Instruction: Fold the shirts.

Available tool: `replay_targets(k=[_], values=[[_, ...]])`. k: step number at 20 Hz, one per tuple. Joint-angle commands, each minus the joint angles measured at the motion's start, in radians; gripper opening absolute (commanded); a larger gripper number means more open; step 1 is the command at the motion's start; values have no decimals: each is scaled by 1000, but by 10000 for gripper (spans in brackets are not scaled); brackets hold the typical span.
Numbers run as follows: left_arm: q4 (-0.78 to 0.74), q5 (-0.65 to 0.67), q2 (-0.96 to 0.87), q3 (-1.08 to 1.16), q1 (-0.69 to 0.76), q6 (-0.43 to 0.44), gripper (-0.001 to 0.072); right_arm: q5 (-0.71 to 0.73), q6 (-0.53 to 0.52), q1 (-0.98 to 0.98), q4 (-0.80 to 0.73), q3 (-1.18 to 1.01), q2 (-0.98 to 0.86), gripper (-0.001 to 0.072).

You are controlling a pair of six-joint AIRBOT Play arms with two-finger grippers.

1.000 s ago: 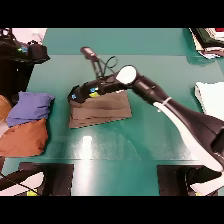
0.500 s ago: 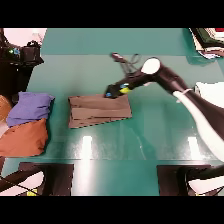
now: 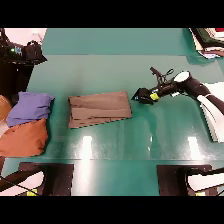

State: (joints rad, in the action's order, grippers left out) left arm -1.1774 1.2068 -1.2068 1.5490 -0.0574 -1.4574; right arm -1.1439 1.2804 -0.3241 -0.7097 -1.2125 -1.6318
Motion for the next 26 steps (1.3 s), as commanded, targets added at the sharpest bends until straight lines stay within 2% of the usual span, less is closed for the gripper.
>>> replay_targets(k=[1, 3, 5, 6, 7, 10, 13, 16, 22, 26], values=[[10, -10, 0, 0, 0, 20, 27, -2, -6, -48, 88, -42, -97, 668], [10, -10, 0, 0, 0, 22, 27, -8, -6, -110, 121, -119, -171, 665], [11, -9, 0, 0, 0, 22, 27, -20, -6, -169, 141, -197, -237, 567], [11, -9, 0, 0, 0, 22, 27, -24, -6, -194, 140, -233, -262, 549], [13, -9, 0, 0, 0, 22, 28, -31, -6, -213, 140, -263, -282, 473], [46, -8, 0, 0, 0, 21, 27, -37, -22, -239, 130, -325, -299, 12], [74, -10, 0, 0, 23, 21, 26, -31, -35, -202, 85, -376, -260, 14], [74, -24, 0, 0, 104, 22, 26, -5, -13, -72, 8, -384, -145, 14], [75, -136, 0, 0, 272, 17, 27, 1, -5, 418, -54, -384, 101, 15], [75, -212, 0, 0, 345, 17, 27, 23, -5, 745, -52, -384, 181, 15]])
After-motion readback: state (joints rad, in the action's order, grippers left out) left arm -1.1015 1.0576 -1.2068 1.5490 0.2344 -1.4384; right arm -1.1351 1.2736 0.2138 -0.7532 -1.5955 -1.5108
